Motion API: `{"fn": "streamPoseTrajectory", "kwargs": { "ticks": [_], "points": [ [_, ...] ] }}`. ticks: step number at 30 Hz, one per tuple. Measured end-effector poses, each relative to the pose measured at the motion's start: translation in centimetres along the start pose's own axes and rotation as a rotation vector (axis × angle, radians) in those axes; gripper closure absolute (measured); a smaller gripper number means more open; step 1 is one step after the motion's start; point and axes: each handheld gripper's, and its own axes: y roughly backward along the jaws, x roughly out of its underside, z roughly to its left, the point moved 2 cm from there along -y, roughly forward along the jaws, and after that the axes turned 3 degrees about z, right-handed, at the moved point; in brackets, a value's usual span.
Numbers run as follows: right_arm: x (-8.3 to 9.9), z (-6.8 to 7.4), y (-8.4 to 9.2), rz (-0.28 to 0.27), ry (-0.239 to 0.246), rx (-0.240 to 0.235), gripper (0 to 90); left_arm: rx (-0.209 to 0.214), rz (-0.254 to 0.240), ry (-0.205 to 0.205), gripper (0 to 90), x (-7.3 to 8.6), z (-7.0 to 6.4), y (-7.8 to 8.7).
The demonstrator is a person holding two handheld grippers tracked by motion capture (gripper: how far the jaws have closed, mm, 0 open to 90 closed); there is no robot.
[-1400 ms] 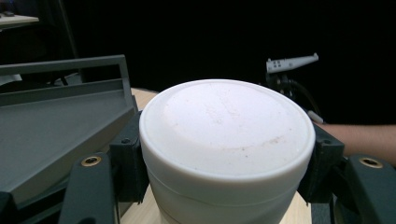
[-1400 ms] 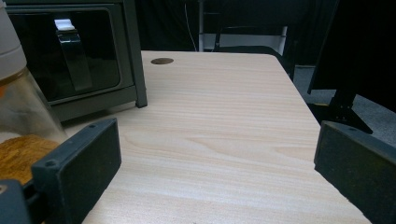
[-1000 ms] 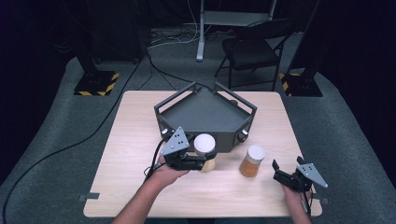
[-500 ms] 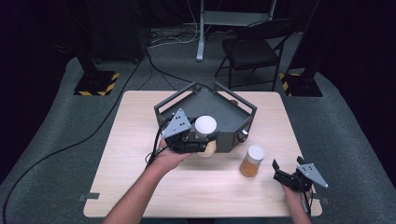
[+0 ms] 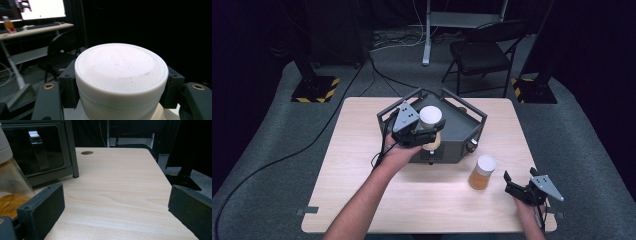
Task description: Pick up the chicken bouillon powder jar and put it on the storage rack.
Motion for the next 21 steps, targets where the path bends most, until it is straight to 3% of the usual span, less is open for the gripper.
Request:
{"fn": "streamPoseTrajectory", "kwargs": {
  "ticks": [8,10,17,21],
  "points": [
    [0.0,-0.1,0.0,-0.001,0.001,-0.004,0.0,-0.095,-0.009,0.019,33.3,-0.1,-0.6,-1.5],
    [0.0,-0.1,0.0,-0.001,0.0,-0.005,0.0,-0.13,-0.001,0.001,33.3,-0.2,-0.9,-1.9],
    [0.0,-0.1,0.0,0.0,0.0,-0.007,0.0,-0.186,0.02,0.044,33.3,-0.3,-0.8,-3.0],
    [0.0,-0.1,0.0,0.001,0.001,-0.008,0.0,-0.243,0.035,0.04,33.3,-0.4,-1.1,-3.6]
  ]
}}
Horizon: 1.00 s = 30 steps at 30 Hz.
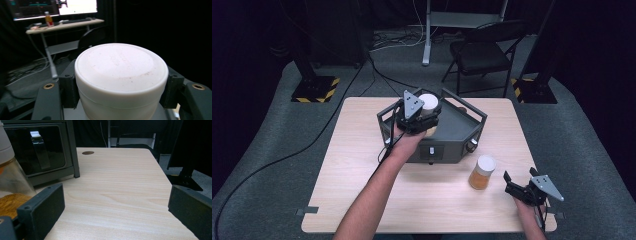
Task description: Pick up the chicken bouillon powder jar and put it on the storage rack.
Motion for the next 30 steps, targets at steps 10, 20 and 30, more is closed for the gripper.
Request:
{"fn": "streamPoseTrajectory", "kwargs": {
  "ticks": [10,20,30],
  "points": [
    [0.0,-0.1,0.0,0.0,-0.007,-0.003,0.0,-0.066,0.003,0.029,33.4,0.5,0.3,-1.1],
    [0.1,-0.1,0.0,-0.004,-0.003,-0.005,0.0,-0.11,0.004,0.074,33.4,1.8,0.0,-2.8],
    [0.1,-0.1,0.1,-0.008,-0.002,-0.004,0.0,-0.146,0.022,0.103,33.4,2.0,0.3,-3.6]
  ]
}}
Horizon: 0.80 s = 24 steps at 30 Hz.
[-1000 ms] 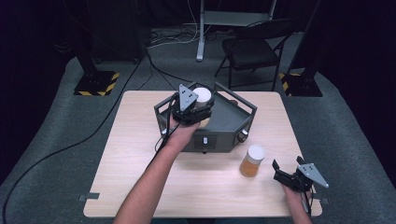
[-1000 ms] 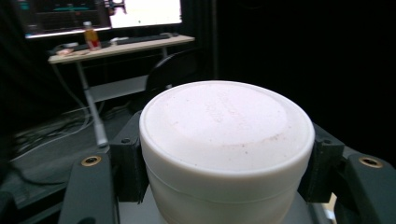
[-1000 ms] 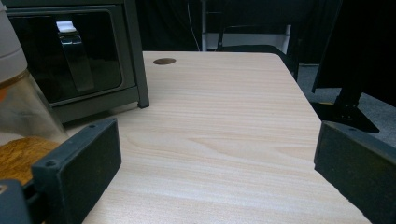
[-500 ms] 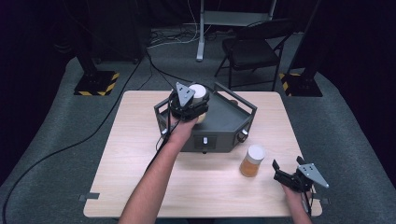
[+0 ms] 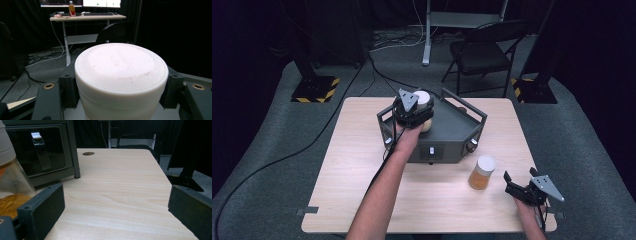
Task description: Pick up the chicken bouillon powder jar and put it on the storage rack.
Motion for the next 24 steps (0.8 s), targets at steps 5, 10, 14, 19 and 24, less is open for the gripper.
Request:
{"fn": "streamPoseTrajectory", "kwargs": {
  "ticks": [5,10,14,19,24],
  "points": [
    [0.0,0.0,0.0,-0.001,-0.001,-0.001,0.0,-0.006,0.012,0.007,33.4,0.1,0.3,-0.2],
    [0.1,-0.1,0.1,-0.004,-0.009,0.0,0.0,-0.002,0.016,0.02,33.4,0.0,0.6,-0.3],
    [0.1,-0.1,0.1,-0.004,-0.01,-0.001,0.0,0.009,0.025,0.022,33.4,0.0,0.9,-0.4],
    [0.1,-0.2,0.1,-0.006,-0.016,-0.003,0.0,0.012,0.033,0.031,33.3,0.0,1.2,-0.6],
    [0.1,-0.2,0.1,-0.006,-0.015,-0.003,0.0,0.013,0.047,0.016,33.4,0.2,1.1,-0.9]
  ]
}}
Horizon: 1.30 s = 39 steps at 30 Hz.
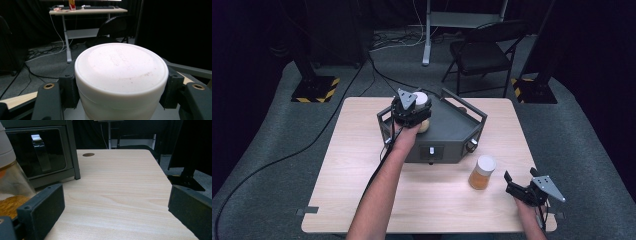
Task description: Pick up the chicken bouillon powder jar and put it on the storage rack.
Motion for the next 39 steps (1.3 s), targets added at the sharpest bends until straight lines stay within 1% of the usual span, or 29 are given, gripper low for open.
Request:
{"fn": "streamPoseTrajectory", "kwargs": {
  "ticks": [2,4,7,10,12,15,25,28,29,30,31,33,34,35,36,37,38,39],
  "points": [
    [0.0,0.0,0.0,0.0,-0.003,0.001,0.0,0.003,-0.004,-0.001,33.4,0.1,0.0,0.0],
    [0.0,0.0,0.0,0.0,-0.002,0.001,0.0,0.009,-0.004,-0.012,33.4,0.1,0.1,0.0],
    [0.0,0.0,0.0,0.001,0.0,0.002,0.0,0.011,-0.018,-0.025,33.3,0.5,0.0,0.0],
    [0.0,0.1,0.0,0.001,0.002,0.003,0.0,0.008,-0.027,-0.017,33.2,0.7,0.0,0.0],
    [0.0,0.1,0.0,0.001,0.003,0.002,0.0,0.004,-0.027,-0.024,33.2,0.7,-0.1,0.0],
    [0.0,0.1,0.0,0.002,0.002,0.002,0.0,-0.002,-0.029,-0.023,33.2,0.7,-0.3,-0.1],
    [0.0,0.1,0.0,0.003,0.004,0.001,0.0,0.001,-0.033,-0.013,33.0,0.8,-0.2,-0.1],
    [-0.1,0.0,0.0,0.004,0.003,0.0,0.0,-0.016,-0.031,-0.011,31.9,0.8,-0.5,-0.2],
    [-0.1,0.0,0.0,0.004,0.003,0.0,0.0,-0.016,-0.031,-0.011,28.6,0.8,-0.5,-0.2],
    [-0.1,0.0,0.0,0.005,0.002,-0.001,0.0,-0.014,-0.023,-0.007,28.6,0.7,-0.5,-0.2],
    [-0.1,0.0,0.0,0.005,0.002,-0.001,0.0,-0.018,-0.016,0.002,24.8,0.5,-0.5,-0.3],
    [-0.1,0.0,0.0,0.004,0.002,0.0,0.0,-0.011,-0.002,0.028,19.3,0.2,-0.3,-0.3],
    [-0.1,0.0,0.0,0.005,0.002,-0.001,0.0,-0.024,0.0,0.037,13.8,0.1,-0.4,-0.3],
    [-0.1,0.0,0.0,0.005,0.001,-0.001,0.0,-0.021,0.007,0.041,10.1,-0.1,-0.3,-0.3],
    [-0.1,0.0,0.0,0.005,0.002,-0.001,0.0,-0.009,0.003,0.048,4.2,-0.2,-0.1,-0.2],
    [-0.1,0.0,0.0,0.005,0.001,-0.001,0.0,-0.011,-0.009,0.054,0.4,-0.1,-0.1,-0.1],
    [-0.1,0.0,0.0,0.005,0.0,0.0,0.0,-0.012,-0.014,0.057,0.2,-0.1,-0.1,0.0],
    [-0.1,0.0,0.0,0.004,0.0,-0.001,0.0,-0.003,-0.012,0.06,0.2,-0.2,0.0,0.0]
  ]
}}
